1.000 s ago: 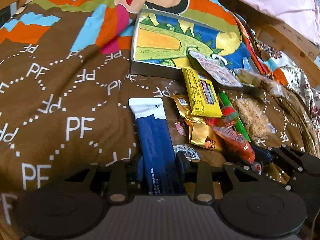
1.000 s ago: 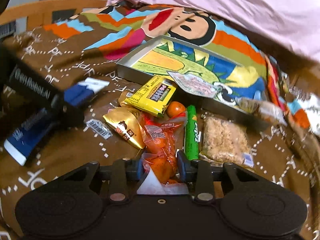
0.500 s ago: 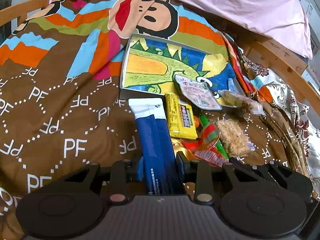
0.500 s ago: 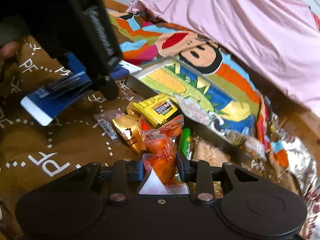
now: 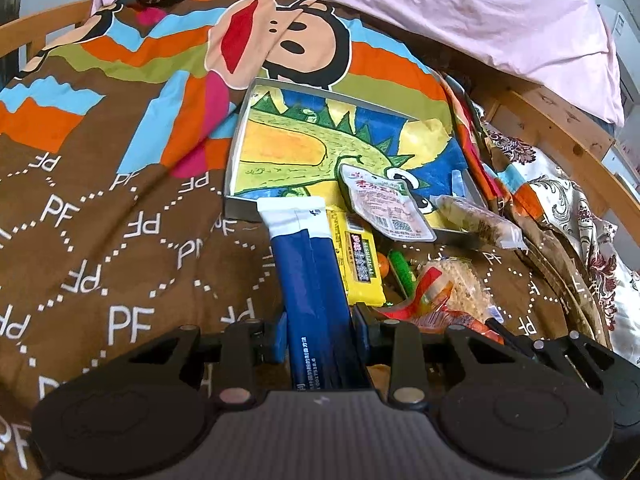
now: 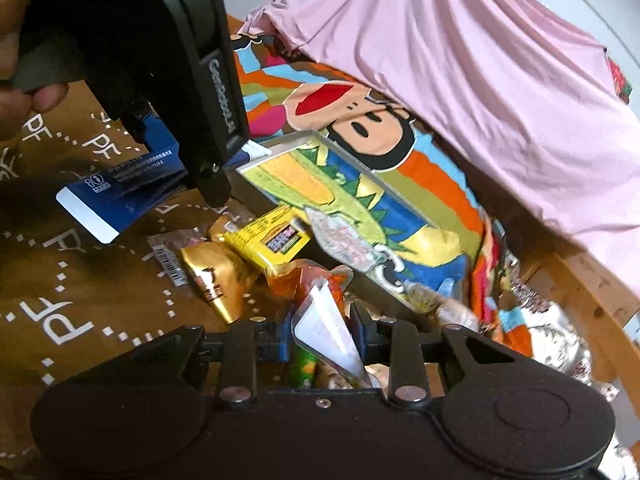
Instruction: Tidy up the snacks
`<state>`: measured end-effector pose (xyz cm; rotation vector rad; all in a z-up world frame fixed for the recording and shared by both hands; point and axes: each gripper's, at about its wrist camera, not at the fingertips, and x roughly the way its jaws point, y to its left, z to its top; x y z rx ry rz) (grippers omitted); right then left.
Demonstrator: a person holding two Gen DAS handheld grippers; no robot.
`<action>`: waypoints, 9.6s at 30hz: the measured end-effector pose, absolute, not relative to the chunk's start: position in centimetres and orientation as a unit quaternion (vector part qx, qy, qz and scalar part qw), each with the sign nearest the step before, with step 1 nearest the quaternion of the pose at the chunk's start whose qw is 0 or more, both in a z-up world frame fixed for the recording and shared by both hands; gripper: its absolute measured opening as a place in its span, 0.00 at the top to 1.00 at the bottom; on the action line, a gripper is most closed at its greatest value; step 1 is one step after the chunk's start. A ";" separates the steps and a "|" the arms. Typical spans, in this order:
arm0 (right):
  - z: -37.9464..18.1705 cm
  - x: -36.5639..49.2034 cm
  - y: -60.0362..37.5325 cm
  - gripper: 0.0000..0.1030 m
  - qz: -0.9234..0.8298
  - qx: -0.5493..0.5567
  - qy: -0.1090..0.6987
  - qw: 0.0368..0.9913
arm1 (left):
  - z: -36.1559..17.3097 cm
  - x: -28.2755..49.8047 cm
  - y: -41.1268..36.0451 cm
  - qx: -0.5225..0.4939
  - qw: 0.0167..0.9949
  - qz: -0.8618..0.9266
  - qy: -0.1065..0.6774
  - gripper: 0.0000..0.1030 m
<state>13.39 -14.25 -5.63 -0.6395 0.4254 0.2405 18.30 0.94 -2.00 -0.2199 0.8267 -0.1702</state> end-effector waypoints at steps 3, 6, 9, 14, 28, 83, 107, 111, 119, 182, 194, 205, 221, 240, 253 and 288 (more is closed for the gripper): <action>-5.3 13.5 -14.6 0.70 0.113 -0.313 0.199 0.922 | -1.9 18.8 0.7 -0.106 0.908 -0.085 0.397 0.65; -4.9 13.9 -15.0 0.70 0.108 -0.315 0.193 0.923 | -1.7 19.5 0.4 -0.105 0.909 -0.087 0.394 0.65; -4.6 14.5 -15.5 0.70 0.102 -0.314 0.190 0.925 | -1.6 20.3 -0.1 -0.104 0.909 -0.093 0.393 0.65; -4.3 14.8 -16.1 0.70 0.102 -0.302 0.186 0.929 | -1.8 21.5 -1.2 -0.100 0.909 -0.103 0.392 0.65; -3.9 15.8 -18.1 0.70 0.116 -0.336 0.180 0.917 | -2.5 22.4 -2.9 -0.085 0.899 -0.131 0.409 0.65; -3.3 33.0 -27.4 0.07 0.073 -0.150 0.152 0.974 | -3.1 39.5 -9.5 -0.071 0.914 -0.086 0.390 0.17; 4.1 19.0 -28.9 0.01 0.055 0.005 0.077 0.996 | 2.8 22.3 -2.6 -0.096 0.961 -0.043 0.256 0.01; 4.0 15.9 -28.3 0.01 0.051 0.025 0.083 0.995 | 2.4 19.6 -2.4 -0.076 0.963 -0.043 0.254 0.01; 3.1 11.8 -26.8 0.01 0.044 0.032 0.111 0.992 | 1.0 15.7 -1.9 -0.069 0.957 -0.052 0.275 0.01; -2.6 12.9 -21.6 0.01 0.062 -0.066 0.306 0.948 | -4.5 13.5 0.9 -0.018 0.939 -0.045 0.341 0.01; -1.7 13.7 -22.2 0.01 0.076 -0.065 0.256 0.961 | -4.6 15.4 1.2 -0.034 0.942 -0.005 0.335 0.01; -1.9 16.1 -22.2 0.01 0.109 -0.119 0.237 0.958 | -4.4 17.8 1.1 -0.025 0.945 -0.012 0.326 0.01; -4.8 19.8 -20.5 0.17 0.246 -0.141 0.310 0.908 | -5.2 20.0 1.6 -0.002 0.948 -0.030 0.317 0.01; -7.7 21.6 -18.4 0.59 0.232 -0.192 0.375 0.877 | -6.3 21.3 0.6 -0.105 0.897 -0.215 0.371 0.01; -7.4 22.6 -19.6 0.74 0.218 -0.126 0.395 0.883 | -8.7 23.5 2.0 -0.199 0.860 -0.226 0.413 0.15; -7.7 22.8 -19.8 0.77 0.195 -0.106 0.395 0.891 | -10.2 24.6 0.3 -0.236 0.856 -0.202 0.413 0.48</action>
